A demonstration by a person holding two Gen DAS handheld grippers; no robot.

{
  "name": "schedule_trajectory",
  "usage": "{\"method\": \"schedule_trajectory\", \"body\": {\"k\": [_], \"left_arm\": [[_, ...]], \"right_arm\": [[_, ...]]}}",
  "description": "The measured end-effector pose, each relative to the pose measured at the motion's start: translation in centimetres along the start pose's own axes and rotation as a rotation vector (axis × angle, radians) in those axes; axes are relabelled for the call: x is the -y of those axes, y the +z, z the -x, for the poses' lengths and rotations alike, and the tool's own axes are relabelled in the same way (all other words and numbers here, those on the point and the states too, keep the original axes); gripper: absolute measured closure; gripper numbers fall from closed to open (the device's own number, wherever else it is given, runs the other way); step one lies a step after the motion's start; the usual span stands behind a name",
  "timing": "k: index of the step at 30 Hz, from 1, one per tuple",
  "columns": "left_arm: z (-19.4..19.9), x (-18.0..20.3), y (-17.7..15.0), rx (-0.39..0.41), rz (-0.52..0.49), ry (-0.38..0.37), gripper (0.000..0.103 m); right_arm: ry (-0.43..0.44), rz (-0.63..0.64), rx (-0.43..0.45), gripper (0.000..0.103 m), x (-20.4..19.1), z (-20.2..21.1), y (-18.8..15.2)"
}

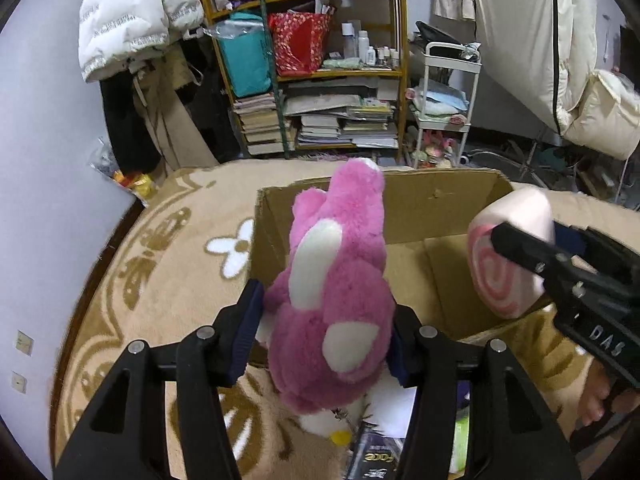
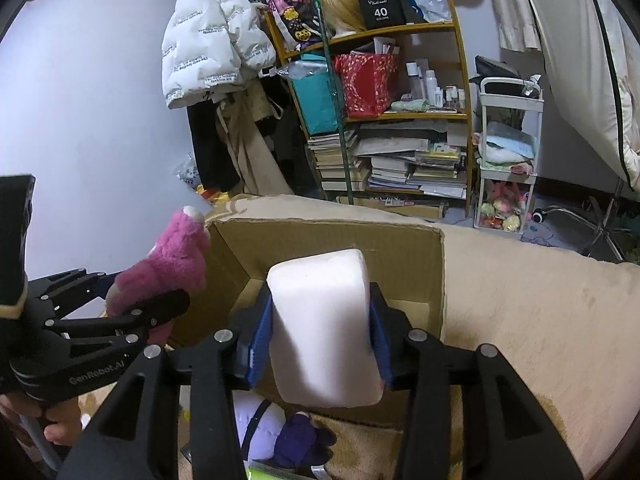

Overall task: Organize soft objects
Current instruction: 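Carry the pink bear into the box with the left gripper while the right gripper carries the cushion in, then open both grippers to release the bear and cushion, then withdraw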

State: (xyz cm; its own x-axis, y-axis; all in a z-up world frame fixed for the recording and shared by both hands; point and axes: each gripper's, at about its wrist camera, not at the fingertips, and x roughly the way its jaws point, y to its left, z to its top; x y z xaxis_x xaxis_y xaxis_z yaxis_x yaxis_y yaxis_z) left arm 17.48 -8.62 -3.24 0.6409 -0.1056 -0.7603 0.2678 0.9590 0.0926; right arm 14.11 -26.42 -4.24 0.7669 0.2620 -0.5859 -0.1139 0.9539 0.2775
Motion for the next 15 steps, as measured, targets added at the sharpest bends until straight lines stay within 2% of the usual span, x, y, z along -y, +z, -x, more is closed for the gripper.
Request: {"method": "schedule_trajectory", "body": {"k": [3,6,8,10,15], "left_arm": [[-0.3,-0.3,-0.1,-0.012,0.020,-0.008,0.049],[-0.3,-0.3,-0.2,-0.021,0.015,0.002,0.039],[-0.2,-0.3,-0.3,-0.017,0.017,0.013,0.028],[-0.1,-0.2,-0.4,-0.020,0.018,0.017,0.022],[0.3,0.0,-1.0,-0.033,0.008,0.033,0.020]], "right_arm": [[0.001,-0.014,-0.012,0.053,0.3,-0.2,-0.1],[0.012,-0.039,-0.028,0.050,0.6,-0.3,-0.1],[0.016,-0.051,-0.028,0.044,0.8,-0.3,-0.2],[0.017,-0.053,-0.019,0.041,0.8,0.0,-0.2],[0.014,-0.065,0.010,0.021,0.7,1.0,-0.1]]}}
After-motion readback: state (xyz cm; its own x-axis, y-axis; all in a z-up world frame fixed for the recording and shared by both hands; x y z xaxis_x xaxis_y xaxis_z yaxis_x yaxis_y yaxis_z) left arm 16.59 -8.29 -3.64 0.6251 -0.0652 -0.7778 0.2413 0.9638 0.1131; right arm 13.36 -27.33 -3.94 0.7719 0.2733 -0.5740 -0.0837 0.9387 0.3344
